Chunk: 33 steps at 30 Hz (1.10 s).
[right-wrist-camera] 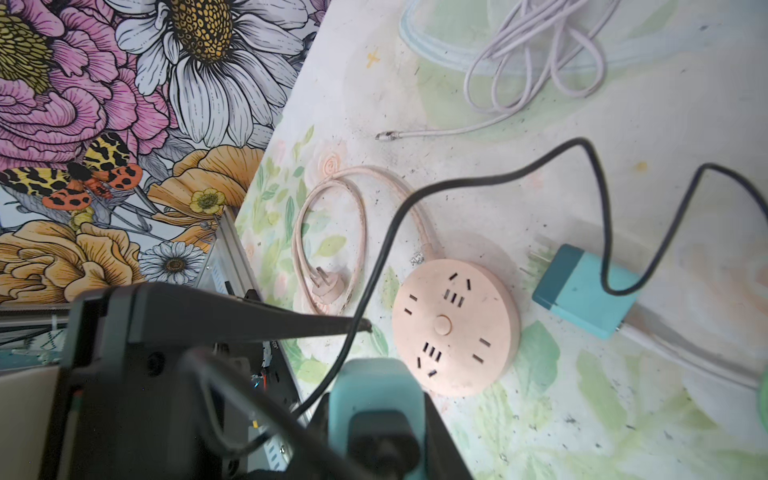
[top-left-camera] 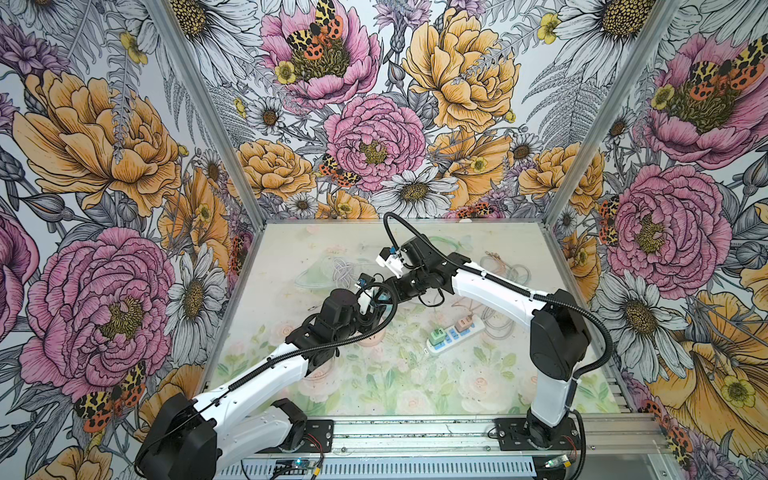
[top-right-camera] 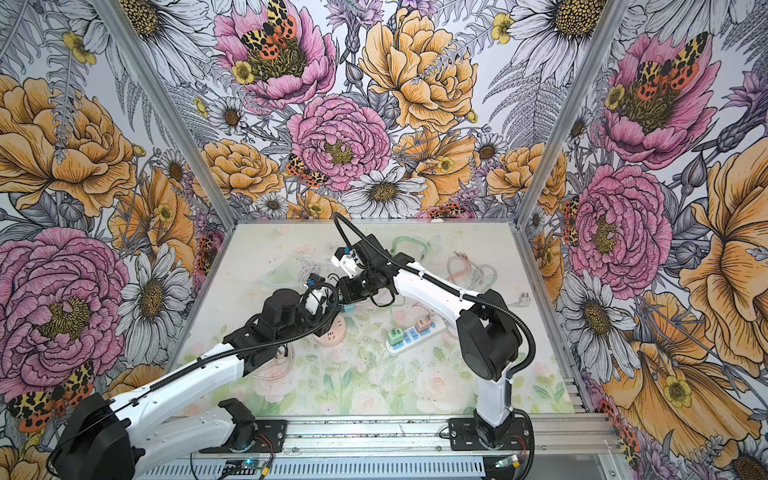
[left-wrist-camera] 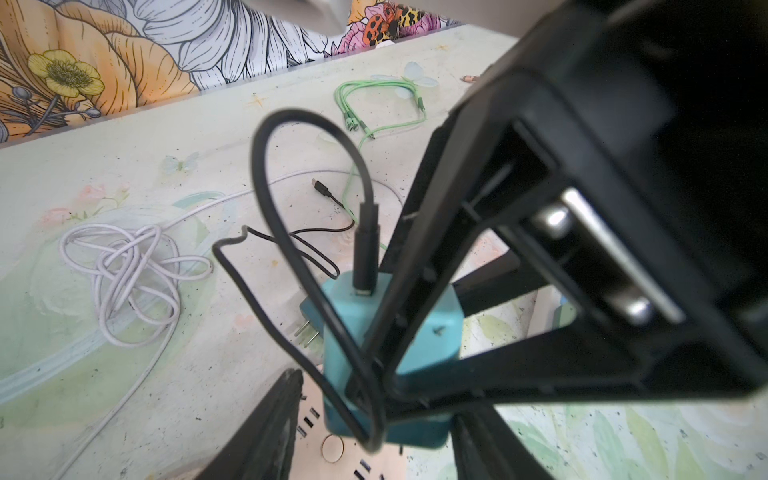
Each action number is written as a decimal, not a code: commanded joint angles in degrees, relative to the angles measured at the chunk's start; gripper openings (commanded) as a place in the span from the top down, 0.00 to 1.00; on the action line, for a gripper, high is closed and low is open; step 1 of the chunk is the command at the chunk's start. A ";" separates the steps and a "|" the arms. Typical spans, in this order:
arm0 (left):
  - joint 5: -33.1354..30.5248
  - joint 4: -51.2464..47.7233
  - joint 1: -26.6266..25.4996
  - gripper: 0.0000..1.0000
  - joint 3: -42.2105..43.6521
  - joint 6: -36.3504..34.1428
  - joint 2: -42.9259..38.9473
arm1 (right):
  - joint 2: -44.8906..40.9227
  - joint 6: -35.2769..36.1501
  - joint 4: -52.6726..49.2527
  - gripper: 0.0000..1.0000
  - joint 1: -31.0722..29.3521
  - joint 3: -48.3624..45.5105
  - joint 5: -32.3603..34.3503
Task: Insert the plug
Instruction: 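Lift the teal charger with the left gripper toward the right gripper, then grasp the teal charger with the right gripper and open the left gripper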
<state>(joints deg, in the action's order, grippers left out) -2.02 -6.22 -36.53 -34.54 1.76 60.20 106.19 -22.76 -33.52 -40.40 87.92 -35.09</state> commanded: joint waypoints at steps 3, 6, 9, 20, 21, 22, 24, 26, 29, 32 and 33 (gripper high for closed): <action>-0.34 -5.95 1.64 0.41 -2.09 3.55 -7.52 | -9.81 -1.02 -1.36 1.00 0.37 -0.90 10.62; 2.91 -6.76 4.08 0.41 -1.32 6.14 -12.63 | -13.29 -2.08 -1.91 1.00 0.30 -1.19 13.72; 2.04 -9.07 5.45 0.41 -1.98 8.20 -15.69 | -16.39 -2.46 -2.64 1.00 -0.11 -1.61 14.94; -1.93 -15.10 8.05 0.44 -4.84 14.75 -13.64 | -23.22 -1.07 -10.23 1.00 -3.75 2.49 16.84; -1.95 -15.22 8.18 0.44 -4.67 14.94 -13.45 | -23.57 -0.97 -10.98 1.00 -4.00 3.05 17.21; -1.87 -15.18 8.15 0.45 -4.53 15.13 -13.36 | -23.95 -0.73 -11.83 1.00 -4.34 3.79 17.85; -1.78 -15.07 8.28 0.45 -4.31 15.45 -13.36 | -24.70 -0.16 -13.16 1.00 -4.76 5.14 18.96; -1.84 -15.06 8.47 0.45 -4.13 15.96 -13.14 | -25.23 0.36 -14.30 1.00 -6.24 6.73 19.32; -1.16 -14.76 8.59 0.45 -3.74 17.09 -12.21 | -25.35 1.10 -15.53 1.00 -7.00 8.75 19.01; 4.12 -13.25 8.12 0.45 -3.20 16.54 -10.48 | -24.54 2.33 -16.16 1.00 -7.19 10.78 18.93; 5.17 -12.90 7.58 0.45 -2.95 16.43 -9.94 | -24.13 2.83 -16.37 1.00 -7.22 11.36 18.98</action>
<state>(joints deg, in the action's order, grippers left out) -0.97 -20.71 -28.38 -38.65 17.67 49.10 82.32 -22.06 -48.86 -47.29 96.88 -17.08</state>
